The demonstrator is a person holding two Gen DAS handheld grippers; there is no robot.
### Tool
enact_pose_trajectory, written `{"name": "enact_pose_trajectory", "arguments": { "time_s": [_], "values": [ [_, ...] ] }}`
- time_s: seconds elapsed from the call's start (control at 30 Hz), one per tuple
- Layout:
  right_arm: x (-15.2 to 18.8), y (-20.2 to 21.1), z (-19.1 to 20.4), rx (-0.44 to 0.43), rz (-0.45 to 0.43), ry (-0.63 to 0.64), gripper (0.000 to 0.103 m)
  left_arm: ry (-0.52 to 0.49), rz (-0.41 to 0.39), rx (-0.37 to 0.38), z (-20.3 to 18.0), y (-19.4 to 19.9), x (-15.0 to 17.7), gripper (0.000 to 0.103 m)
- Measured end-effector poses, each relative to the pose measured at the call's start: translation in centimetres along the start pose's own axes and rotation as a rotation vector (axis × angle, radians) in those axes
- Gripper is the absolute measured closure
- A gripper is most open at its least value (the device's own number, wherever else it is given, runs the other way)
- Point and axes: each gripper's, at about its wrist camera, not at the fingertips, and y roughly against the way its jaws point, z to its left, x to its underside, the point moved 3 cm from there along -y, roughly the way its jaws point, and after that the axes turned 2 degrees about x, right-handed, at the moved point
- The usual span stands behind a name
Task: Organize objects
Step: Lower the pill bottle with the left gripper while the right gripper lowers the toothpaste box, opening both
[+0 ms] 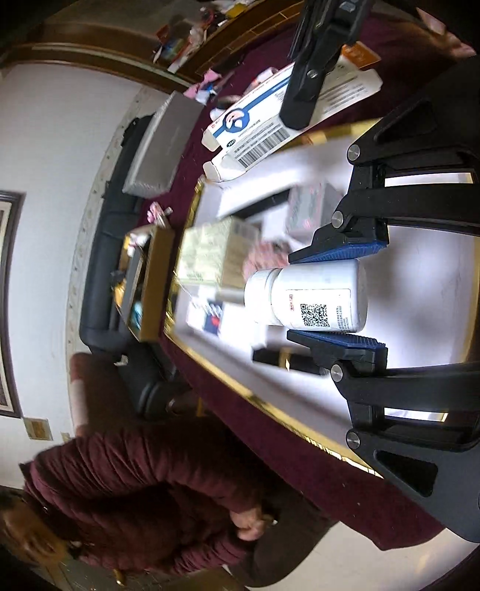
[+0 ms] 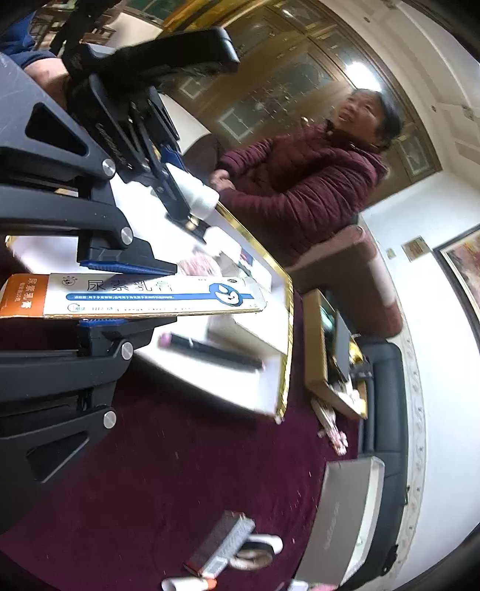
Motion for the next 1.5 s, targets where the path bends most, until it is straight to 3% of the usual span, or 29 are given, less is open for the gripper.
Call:
{"name": "enact_pose_trajectory", "arguments": {
  "time_s": [0.43, 0.73, 1.5],
  "values": [
    [3.1, -3.8, 5.2, -0.047, 0.107, 0.092, 0.087, 0.019, 0.058, 0.004, 2.8, -0.7, 1.3, 0.070],
    [4.6, -5.6, 4.9, -0.032, 0.160, 0.092, 0.086, -0.007, 0.104, 0.014, 2.5, -1.8, 2.1, 0.070],
    [5.0, -6.5, 5.4, 0.014, 0.172, 0.155, 0.082, 0.006, 0.144, 0.025, 2.6, -2.3, 2.4, 0.069]
  ]
}}
